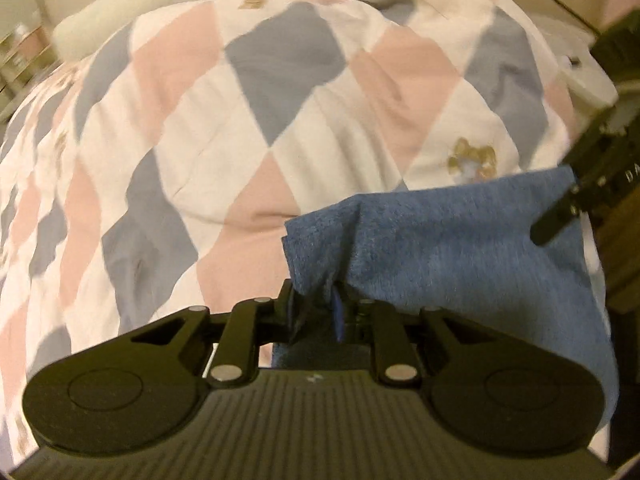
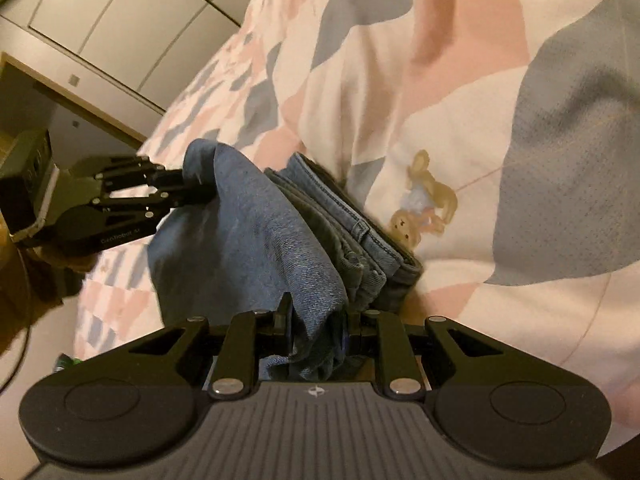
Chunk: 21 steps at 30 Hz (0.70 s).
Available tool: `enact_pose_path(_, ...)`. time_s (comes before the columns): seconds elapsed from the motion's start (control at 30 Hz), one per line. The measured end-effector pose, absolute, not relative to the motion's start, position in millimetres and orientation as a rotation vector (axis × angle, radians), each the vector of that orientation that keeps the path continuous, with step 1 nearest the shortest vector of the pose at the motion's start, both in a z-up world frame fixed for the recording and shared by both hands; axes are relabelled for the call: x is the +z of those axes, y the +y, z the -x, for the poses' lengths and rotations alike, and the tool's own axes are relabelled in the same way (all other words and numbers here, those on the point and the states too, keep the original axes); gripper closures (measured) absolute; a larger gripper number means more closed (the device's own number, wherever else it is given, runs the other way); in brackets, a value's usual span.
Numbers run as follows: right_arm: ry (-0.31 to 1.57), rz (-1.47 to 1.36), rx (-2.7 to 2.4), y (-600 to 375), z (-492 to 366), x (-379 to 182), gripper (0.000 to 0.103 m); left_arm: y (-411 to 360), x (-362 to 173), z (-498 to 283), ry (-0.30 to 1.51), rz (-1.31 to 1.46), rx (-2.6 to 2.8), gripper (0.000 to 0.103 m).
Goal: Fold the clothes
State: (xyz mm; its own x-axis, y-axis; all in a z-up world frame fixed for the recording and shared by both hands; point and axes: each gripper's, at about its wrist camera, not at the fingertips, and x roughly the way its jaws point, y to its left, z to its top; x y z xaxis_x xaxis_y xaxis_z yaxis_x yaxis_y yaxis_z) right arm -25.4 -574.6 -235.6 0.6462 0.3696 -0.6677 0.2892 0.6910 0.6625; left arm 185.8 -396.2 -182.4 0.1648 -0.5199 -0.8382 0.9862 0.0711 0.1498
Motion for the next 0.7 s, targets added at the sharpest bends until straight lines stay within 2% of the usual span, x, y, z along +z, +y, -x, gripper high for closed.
enact_pose_path(0.2,0.886,-0.856,0.064,-593,12,-227,0.084,-409,-184,-194,0.723,-0.839,-1.249,0.085)
enact_pose_path(0.33,0.907,-0.898,-0.004,-599,5,-249,0.086,-422,-202,-202,0.766,-0.812,-1.204,0.081)
enact_pose_path(0.47,0.890,-0.875,-0.079,-588,12,-236,0.081,-421,-200,-206,0.784,-0.757,-1.158,0.077)
enact_pose_path(0.5,0.892,-0.838,-0.124,-583,13,-230,0.072,-417,-191,-205,0.774,-0.735,-1.151,0.075)
enact_pose_path(0.53,0.895,-0.798,-0.175,-577,15,-223,0.058,-412,-183,-204,0.764,-0.714,-1.144,0.075)
enact_pose_path(0.57,0.895,-0.745,-0.232,-572,17,-217,0.038,-409,-175,-201,0.741,-0.706,-1.143,0.075)
enact_pose_path(0.63,0.868,-0.641,-0.308,-562,24,-204,0.039,-403,-161,-193,0.688,-0.695,-1.143,0.080)
enact_pose_path(0.67,0.838,-0.595,-0.319,-556,27,-198,0.045,-403,-158,-189,0.680,-0.684,-1.166,0.080)
enact_pose_path(0.7,0.808,-0.549,-0.330,-550,31,-192,0.057,-403,-157,-184,0.676,-0.673,-1.194,0.083)
